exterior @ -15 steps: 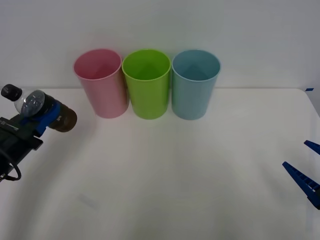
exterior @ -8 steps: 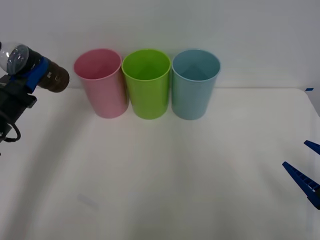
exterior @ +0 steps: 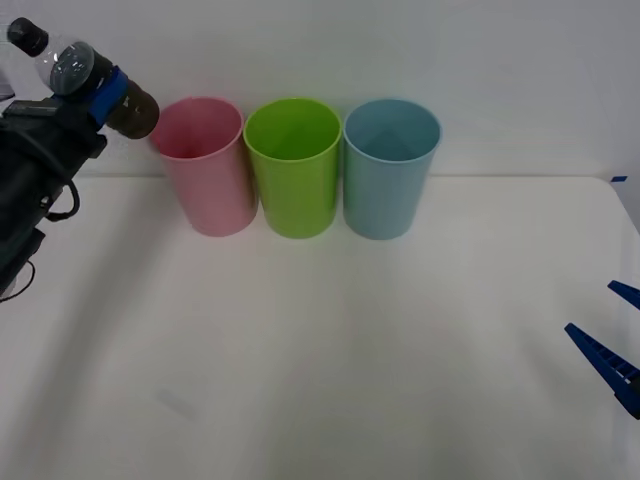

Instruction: Grasp the object on the table and drop it into the matching bin: aluminum can to the light blue bin, PET bottle to the pink bin.

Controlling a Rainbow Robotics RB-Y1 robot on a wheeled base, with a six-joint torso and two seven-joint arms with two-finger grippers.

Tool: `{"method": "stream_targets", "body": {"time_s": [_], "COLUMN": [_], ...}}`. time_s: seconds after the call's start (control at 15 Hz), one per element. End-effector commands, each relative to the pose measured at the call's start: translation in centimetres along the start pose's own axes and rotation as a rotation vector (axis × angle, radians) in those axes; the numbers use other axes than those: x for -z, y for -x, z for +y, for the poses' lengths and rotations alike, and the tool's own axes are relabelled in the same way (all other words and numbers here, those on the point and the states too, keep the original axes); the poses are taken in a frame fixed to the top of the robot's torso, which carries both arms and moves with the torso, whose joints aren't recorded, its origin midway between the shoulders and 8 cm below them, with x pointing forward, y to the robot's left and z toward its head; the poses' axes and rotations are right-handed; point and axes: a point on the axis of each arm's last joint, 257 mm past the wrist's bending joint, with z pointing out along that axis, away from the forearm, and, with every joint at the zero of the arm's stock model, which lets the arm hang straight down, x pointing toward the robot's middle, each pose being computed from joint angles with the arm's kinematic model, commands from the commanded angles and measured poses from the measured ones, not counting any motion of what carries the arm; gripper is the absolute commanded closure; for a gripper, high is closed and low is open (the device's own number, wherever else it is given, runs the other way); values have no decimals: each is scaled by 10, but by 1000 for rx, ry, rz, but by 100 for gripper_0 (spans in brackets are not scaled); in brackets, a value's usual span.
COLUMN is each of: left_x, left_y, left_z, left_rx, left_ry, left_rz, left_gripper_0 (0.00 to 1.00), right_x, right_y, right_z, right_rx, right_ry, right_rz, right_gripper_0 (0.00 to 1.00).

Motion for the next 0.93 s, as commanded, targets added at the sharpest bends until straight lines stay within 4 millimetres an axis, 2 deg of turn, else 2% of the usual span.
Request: {"method": "stream_targets", "body": {"time_s": [0.07, 0.2, 0.6, 0.93], "left_x": [-27, -47, -87, -94], "left_y": [-11, -17, -33, -37], "left_z": [1, 1, -9, -15], "left_rx": [-27, -48, -88, -104], "left_ry": [-4, -9, -30, -40], "left_rz": [28, 48, 102, 114], "left_gripper_0": [100, 100, 100, 100], "right_x": [0, 0, 0, 0], "right_y": [0, 0, 0, 0], "right_z": [0, 0, 0, 0], "right_rx": [0, 0, 0, 0], "right_ry": [0, 0, 0, 0], "right_rz": [0, 0, 0, 0], "right_gripper_0": [0, 0, 0, 0]}}
